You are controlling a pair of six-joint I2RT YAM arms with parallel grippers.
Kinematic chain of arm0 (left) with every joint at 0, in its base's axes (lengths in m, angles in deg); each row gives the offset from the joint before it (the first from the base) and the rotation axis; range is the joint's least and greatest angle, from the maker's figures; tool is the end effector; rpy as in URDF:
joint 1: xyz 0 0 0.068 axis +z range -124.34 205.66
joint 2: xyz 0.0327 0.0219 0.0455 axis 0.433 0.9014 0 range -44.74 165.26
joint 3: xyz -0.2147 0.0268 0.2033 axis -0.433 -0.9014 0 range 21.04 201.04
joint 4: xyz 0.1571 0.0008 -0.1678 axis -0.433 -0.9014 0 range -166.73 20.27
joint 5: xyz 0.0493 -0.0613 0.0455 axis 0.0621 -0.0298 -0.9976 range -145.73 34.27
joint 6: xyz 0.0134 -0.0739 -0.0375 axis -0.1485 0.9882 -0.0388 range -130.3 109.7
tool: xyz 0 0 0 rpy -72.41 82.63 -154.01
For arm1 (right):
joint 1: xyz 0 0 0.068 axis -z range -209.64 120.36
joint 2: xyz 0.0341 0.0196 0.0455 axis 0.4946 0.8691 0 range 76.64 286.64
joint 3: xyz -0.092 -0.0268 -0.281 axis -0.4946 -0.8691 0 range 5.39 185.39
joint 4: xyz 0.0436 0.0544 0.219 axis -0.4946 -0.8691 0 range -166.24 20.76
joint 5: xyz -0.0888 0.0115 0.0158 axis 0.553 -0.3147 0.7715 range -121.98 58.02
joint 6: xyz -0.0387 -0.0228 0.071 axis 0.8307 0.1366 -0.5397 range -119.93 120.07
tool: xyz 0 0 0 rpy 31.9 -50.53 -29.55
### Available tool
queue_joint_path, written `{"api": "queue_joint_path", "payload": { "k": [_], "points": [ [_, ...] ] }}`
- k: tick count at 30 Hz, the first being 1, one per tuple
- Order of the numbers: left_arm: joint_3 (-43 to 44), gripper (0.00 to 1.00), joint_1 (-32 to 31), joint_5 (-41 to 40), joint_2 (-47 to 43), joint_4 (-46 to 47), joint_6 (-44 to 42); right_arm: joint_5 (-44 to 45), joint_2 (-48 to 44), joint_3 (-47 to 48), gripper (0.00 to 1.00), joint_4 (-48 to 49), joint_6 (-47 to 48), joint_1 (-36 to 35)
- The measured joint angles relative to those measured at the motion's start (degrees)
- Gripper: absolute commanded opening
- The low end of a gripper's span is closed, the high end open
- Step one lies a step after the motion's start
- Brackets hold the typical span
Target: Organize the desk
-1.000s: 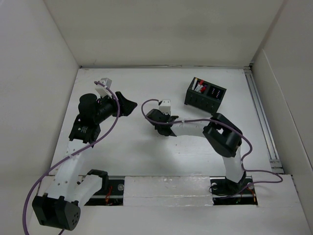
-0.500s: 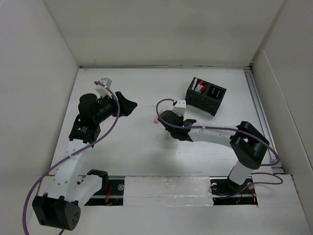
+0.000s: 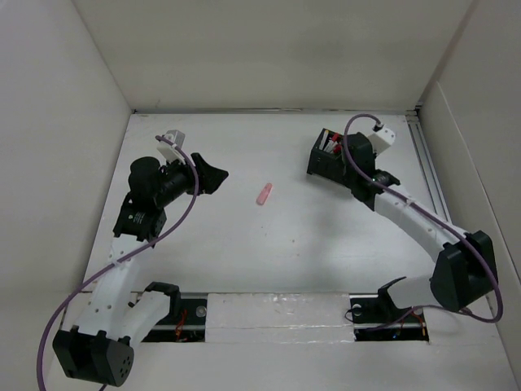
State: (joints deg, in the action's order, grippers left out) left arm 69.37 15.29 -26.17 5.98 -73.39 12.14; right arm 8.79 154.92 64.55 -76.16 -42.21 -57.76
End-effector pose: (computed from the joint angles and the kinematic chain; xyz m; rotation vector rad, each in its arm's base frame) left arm 0.1780 -0.0696 0.3737 0.2214 1.7223 -0.8570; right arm 0.2843 0.0975 0.3269 0.6581 1.7941 0.1048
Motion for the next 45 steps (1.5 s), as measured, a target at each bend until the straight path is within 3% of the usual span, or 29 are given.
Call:
{"api": "queue_joint_path", "payload": {
  "k": [6, 9, 11, 12, 16, 19, 21, 24, 25, 28, 30, 33, 34, 35, 42, 45],
  "points": [
    [0.0, 0.62, -0.02, 0.15, -0.76, 0.2, 0.0, -4.7, 2.01, -0.07, 0.24, 1.66, 0.04, 10.8],
    [0.0, 0.62, 0.0, 0.17, -0.76, 0.24, 0.0, -6.45, 3.78, -0.04, 0.32, 1.75, 0.04, 13.51],
    [0.0, 0.62, 0.0, 0.2, -0.74, 0.2, 0.0, -8.11, 4.96, 0.02, 0.45, 1.79, 0.0, 14.73],
    [0.0, 0.62, 0.0, 0.2, -0.74, 0.22, 0.0, -8.2, 5.01, 0.02, 0.45, 1.79, 0.02, 14.75],
    [0.0, 0.62, 0.0, 0.17, -0.68, 0.22, 0.0, -10.64, 6.19, 0.48, 0.62, 1.84, 0.04, 15.52],
    [0.0, 0.62, -0.02, 0.15, -0.61, 0.22, 0.0, -11.32, 6.27, 0.5, 0.64, 1.92, 0.15, 15.17],
    [0.0, 0.62, -0.02, 0.13, -0.57, 0.26, 0.0, -11.41, 6.03, 0.5, 0.58, 2.16, 0.33, 14.03],
    [0.0, 0.62, -0.02, 0.2, -0.15, 0.24, 0.0, -12.09, 4.66, -0.28, 0.34, 4.11, 0.92, 10.05],
    [0.0, 0.62, 0.0, 0.17, 0.04, 0.22, 0.0, -12.26, 4.07, -0.81, 0.2, 5.53, 1.09, 7.72],
    [0.0, 0.62, 0.0, 0.04, 0.17, 0.2, 0.0, -13.03, 4.09, -1.14, 0.17, 8.46, 1.6, 0.55],
    [0.0, 0.62, 0.0, 0.02, 0.17, 0.22, 0.0, -13.2, 6.27, -0.55, 0.24, 9.75, 1.84, -4.15],
    [0.0, 0.62, 0.0, -0.13, 0.17, 0.22, 0.0, -13.09, 14.12, 3.87, 0.56, 8.22, 2.19, -8.98],
    [0.0, 0.62, 0.0, -0.13, 0.17, 0.24, 0.0, -13.09, 17.35, 6.12, 0.75, 6.91, 2.4, -10.03],
    [0.0, 0.62, -0.02, -0.11, 0.17, 0.2, 0.0, -12.94, 20.59, 8.33, 0.79, 5.62, 2.54, -10.95],
    [0.0, 0.62, 0.0, -0.24, 0.15, 0.2, -0.02, -12.07, 33.81, 18.58, 0.82, -2.73, 4.37, -15.89],
    [0.0, 0.63, 0.0, -0.28, 0.09, 0.22, 0.0, -11.98, 36.68, 21.55, 0.76, -5.18, 4.39, -17.0]
  ]
}}
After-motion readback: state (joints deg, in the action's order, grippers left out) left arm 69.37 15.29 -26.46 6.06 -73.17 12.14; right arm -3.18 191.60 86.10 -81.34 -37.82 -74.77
